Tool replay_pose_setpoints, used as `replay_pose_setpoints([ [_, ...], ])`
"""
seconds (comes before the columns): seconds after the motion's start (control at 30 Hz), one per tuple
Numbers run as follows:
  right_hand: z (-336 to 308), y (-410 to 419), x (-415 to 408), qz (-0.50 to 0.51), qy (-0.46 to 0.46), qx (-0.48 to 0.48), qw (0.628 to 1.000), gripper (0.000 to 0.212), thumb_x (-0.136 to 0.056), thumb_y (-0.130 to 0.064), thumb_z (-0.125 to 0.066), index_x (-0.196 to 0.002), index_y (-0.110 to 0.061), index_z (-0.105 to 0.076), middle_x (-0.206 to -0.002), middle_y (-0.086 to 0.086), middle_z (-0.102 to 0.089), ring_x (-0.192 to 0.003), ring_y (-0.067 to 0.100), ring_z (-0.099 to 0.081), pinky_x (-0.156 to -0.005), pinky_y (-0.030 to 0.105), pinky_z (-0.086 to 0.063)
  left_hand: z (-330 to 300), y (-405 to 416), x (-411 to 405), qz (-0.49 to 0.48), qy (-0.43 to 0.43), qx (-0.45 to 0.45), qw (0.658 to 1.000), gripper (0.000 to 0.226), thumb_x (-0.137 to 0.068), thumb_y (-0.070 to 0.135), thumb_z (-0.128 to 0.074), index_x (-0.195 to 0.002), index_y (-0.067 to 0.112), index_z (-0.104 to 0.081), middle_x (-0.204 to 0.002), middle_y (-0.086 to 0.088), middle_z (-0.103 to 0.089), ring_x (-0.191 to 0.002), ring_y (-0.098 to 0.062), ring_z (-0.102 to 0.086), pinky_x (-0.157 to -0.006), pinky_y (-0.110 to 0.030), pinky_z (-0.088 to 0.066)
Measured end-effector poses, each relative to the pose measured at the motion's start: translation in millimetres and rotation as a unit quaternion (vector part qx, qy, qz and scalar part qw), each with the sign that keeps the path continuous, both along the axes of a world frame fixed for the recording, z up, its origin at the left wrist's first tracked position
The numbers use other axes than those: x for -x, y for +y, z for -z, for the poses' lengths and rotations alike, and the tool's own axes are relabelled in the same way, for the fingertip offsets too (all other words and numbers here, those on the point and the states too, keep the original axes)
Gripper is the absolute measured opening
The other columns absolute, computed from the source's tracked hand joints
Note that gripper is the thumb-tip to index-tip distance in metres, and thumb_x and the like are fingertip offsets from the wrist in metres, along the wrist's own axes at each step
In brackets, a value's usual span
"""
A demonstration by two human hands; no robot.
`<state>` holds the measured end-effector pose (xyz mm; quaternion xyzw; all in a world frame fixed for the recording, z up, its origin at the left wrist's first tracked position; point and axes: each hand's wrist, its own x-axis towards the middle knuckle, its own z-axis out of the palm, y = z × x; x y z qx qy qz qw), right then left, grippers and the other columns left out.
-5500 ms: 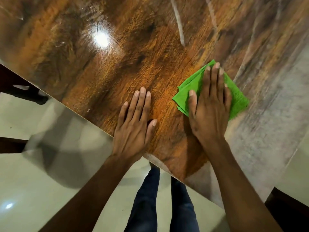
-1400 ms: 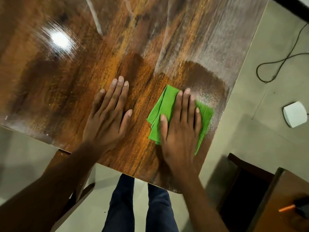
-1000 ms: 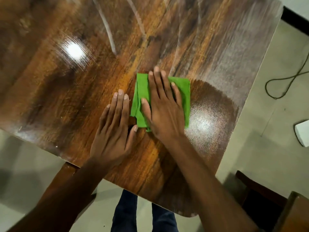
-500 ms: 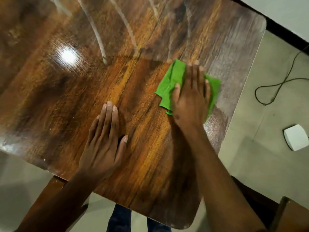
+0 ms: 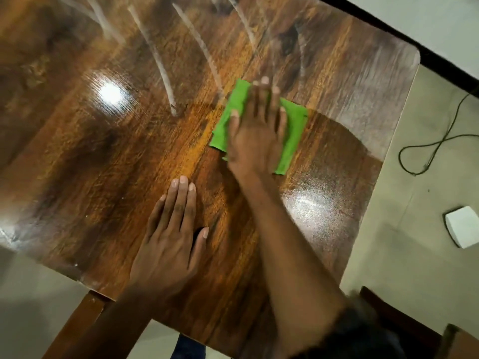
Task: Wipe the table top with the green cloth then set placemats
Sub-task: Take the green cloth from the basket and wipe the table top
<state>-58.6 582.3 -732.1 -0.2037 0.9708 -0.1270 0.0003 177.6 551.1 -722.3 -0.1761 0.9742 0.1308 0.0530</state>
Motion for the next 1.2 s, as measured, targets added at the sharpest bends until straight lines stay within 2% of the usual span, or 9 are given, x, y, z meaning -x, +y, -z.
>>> replay_pose_setpoints([
  [0.17,-5.2,-124.1,-23.3,-0.112,0.006,-0.018,0.994,0.070,-0.108,-0.051,-0.032,-0.169,-0.020,-0.015,-0.177,0.005,-0.008,-0.164,0.027,-0.004,-0.130,0.046,-0.009,7.5,-5.8,-7.1,0.029,-0.018,-0.005,0.999,0.081,-0.103,0.046,-0.040,-0.167,0.005,-0.013,-0.176,-0.013,-0.002,-0.163,-0.028,0.000,-0.131,-0.044,-0.002],
  [0.23,-5.3,-135.9,-13.4,-0.138,-0.001,-0.031,0.990,0.068,-0.108,-0.051,-0.032,-0.168,-0.024,-0.017,-0.177,0.002,-0.011,-0.163,0.024,-0.006,-0.129,0.045,-0.011,5.3,-6.0,-7.2,0.027,-0.015,-0.015,0.999,0.080,-0.103,0.046,-0.040,-0.167,0.006,-0.012,-0.176,-0.012,-0.001,-0.164,-0.029,0.000,-0.130,-0.044,-0.003],
  [0.3,-3.7,-125.3,8.6,-0.147,-0.004,-0.033,0.989,0.066,-0.108,-0.050,-0.032,-0.168,-0.026,-0.020,-0.177,0.000,-0.013,-0.163,0.021,-0.009,-0.129,0.044,-0.013,1.4,-4.0,-2.9,0.009,-0.013,-0.022,1.000,0.075,-0.107,0.048,-0.028,-0.167,0.008,-0.008,-0.176,-0.010,0.000,-0.164,-0.026,-0.001,-0.130,-0.044,-0.004],
  [0.4,-0.5,-72.6,60.8,-0.091,-0.007,-0.012,0.996,0.064,-0.109,-0.048,-0.029,-0.167,-0.024,-0.022,-0.176,0.002,-0.015,-0.163,0.024,-0.012,-0.131,0.046,-0.012,-1.4,-1.7,0.8,-0.001,-0.006,-0.016,1.000,0.075,-0.106,0.047,-0.029,-0.167,0.008,-0.009,-0.177,-0.009,-0.002,-0.164,-0.026,-0.005,-0.130,-0.045,-0.008],
  [0.5,-2.0,15.5,111.4,0.004,0.000,-0.010,1.000,0.065,-0.109,-0.049,-0.020,-0.169,-0.022,-0.013,-0.177,0.005,-0.006,-0.164,0.025,-0.003,-0.132,0.051,-0.008,-1.9,-2.0,-0.1,-0.002,-0.006,-0.020,1.000,0.076,-0.105,0.047,-0.030,-0.167,0.007,-0.010,-0.177,-0.009,-0.003,-0.163,-0.026,-0.006,-0.129,-0.045,-0.010],
  [0.63,-3.4,118.7,139.9,0.104,0.006,-0.018,0.994,0.065,-0.109,-0.050,-0.020,-0.168,-0.024,-0.016,-0.177,0.003,-0.011,-0.163,0.024,-0.009,-0.131,0.052,-0.014,-1.8,-2.5,-0.2,0.008,-0.008,-0.015,1.000,0.076,-0.106,0.046,-0.030,-0.166,0.004,-0.013,-0.176,-0.012,-0.004,-0.163,-0.029,-0.008,-0.127,-0.051,-0.017],
  [0.87,-2.8,104.1,136.2,0.160,0.006,-0.020,0.987,0.064,-0.108,-0.044,-0.022,-0.167,-0.018,-0.022,-0.175,0.009,-0.018,-0.162,0.031,-0.015,-0.129,0.054,-0.016,-0.4,-3.3,-0.5,0.012,-0.002,-0.008,1.000,0.076,-0.106,0.047,-0.029,-0.165,0.001,-0.016,-0.176,-0.014,-0.007,-0.163,-0.030,-0.011,-0.128,-0.050,-0.016],
  [1.03,1.2,22.5,92.3,0.068,0.003,-0.015,0.998,0.065,-0.111,-0.046,-0.021,-0.169,-0.020,-0.010,-0.177,0.007,-0.001,-0.164,0.028,0.001,-0.131,0.052,-0.008,0.5,-4.1,-0.5,0.012,-0.004,0.004,1.000,0.076,-0.106,0.048,-0.027,-0.165,0.001,-0.018,-0.175,-0.014,-0.009,-0.162,-0.030,-0.014,-0.125,-0.052,-0.021],
  [1.2,-0.7,-28.3,-2.3,-0.104,-0.016,0.012,0.994,0.067,-0.112,-0.045,-0.027,-0.169,-0.019,-0.005,-0.177,0.007,0.003,-0.164,0.025,0.005,-0.131,0.049,-0.009,0.3,-3.7,-0.3,0.007,0.000,-0.001,1.000,0.075,-0.104,0.045,-0.031,-0.165,0.002,-0.019,-0.175,-0.012,-0.011,-0.162,-0.029,-0.015,-0.125,-0.050,-0.021],
])
